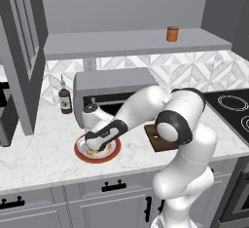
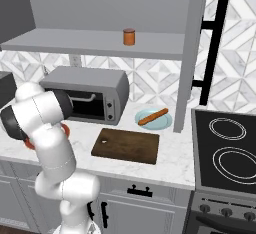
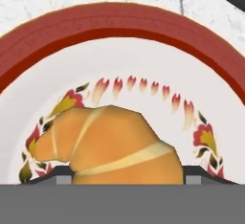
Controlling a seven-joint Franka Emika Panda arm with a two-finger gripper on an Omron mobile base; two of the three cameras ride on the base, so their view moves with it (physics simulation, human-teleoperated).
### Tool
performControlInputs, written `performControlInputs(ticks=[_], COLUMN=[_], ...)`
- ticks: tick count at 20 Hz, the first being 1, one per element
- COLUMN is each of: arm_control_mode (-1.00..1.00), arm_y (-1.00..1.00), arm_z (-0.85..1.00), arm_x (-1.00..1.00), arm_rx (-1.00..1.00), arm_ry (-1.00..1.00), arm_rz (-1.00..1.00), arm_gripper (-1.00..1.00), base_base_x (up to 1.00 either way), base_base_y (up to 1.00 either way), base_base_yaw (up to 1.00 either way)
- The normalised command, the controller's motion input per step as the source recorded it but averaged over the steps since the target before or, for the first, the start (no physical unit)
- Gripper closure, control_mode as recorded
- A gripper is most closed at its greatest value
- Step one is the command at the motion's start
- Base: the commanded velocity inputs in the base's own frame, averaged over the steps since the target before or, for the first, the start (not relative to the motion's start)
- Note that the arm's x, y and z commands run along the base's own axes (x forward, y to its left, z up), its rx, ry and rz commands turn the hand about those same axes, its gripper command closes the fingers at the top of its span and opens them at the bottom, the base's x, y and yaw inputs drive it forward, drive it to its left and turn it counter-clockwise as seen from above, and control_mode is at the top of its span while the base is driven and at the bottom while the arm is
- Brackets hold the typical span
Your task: From the different types of pastries on the counter, select a croissant and place it on the cutting board. Then retrieve a jar of jam from the cabinet and place it alongside the croissant on the cutting board.
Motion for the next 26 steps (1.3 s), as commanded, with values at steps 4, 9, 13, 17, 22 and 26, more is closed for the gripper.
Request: performControlInputs(ticks=[4,9,13,17,22,26], arm_control_mode=[-1.00,-1.00,-1.00,-1.00,-1.00,-1.00], arm_y=[-0.08,-0.37,-0.64,-0.69,-0.80,-0.75], arm_z=[0.79,0.78,0.41,0.09,0.03,0.23], arm_x=[0.00,0.00,-0.01,-0.11,0.00,0.00], arm_rx=[0.00,0.04,0.15,0.16,0.08,0.00], arm_ry=[-0.02,0.01,0.08,0.04,-0.02,-0.13], arm_rz=[-0.11,-0.12,-0.10,-0.08,-0.02,0.02], arm_gripper=[1.00,1.00,1.00,1.00,1.00,1.00], base_base_x=[0.00,0.00,0.00,0.00,0.00,0.00], base_base_y=[0.00,0.00,0.00,0.00,0.00,0.00], base_base_yaw=[0.00,0.00,0.00,0.00,0.00,0.00])
